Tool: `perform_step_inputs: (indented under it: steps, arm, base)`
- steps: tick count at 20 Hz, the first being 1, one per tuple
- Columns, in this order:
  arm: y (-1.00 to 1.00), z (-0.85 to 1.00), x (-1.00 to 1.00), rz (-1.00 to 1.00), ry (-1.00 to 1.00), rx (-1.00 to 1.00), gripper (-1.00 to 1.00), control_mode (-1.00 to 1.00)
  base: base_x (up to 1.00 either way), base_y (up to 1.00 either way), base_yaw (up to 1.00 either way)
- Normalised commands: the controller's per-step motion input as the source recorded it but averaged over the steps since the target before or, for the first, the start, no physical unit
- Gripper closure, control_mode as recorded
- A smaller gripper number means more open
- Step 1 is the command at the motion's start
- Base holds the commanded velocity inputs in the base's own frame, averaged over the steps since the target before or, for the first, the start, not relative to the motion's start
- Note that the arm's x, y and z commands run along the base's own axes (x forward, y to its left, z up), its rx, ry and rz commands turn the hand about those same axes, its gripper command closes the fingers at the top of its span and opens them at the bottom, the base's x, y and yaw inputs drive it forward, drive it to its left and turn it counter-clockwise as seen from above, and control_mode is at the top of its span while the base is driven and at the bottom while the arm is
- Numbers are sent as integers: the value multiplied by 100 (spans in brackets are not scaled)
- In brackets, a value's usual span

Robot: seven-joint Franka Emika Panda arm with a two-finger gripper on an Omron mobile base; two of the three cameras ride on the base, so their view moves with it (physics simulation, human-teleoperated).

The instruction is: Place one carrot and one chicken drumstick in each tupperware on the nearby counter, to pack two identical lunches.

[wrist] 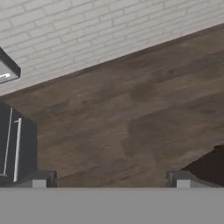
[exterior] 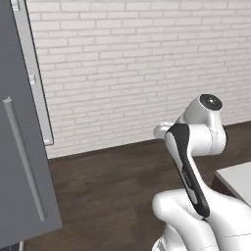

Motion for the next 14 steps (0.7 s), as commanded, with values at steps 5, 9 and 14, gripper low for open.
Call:
perform_step_inputs:
  steps: [5,9,14]
  arm:
    - [0,0,0,0,0,0,-100,100]
    - [0,0,0,0,0,0,-100,100]
    - [0,0,0,0,0,0,-100,100]
  base:
    - [100,28,0]
    - [100,35,0]
    - [100,26,5]
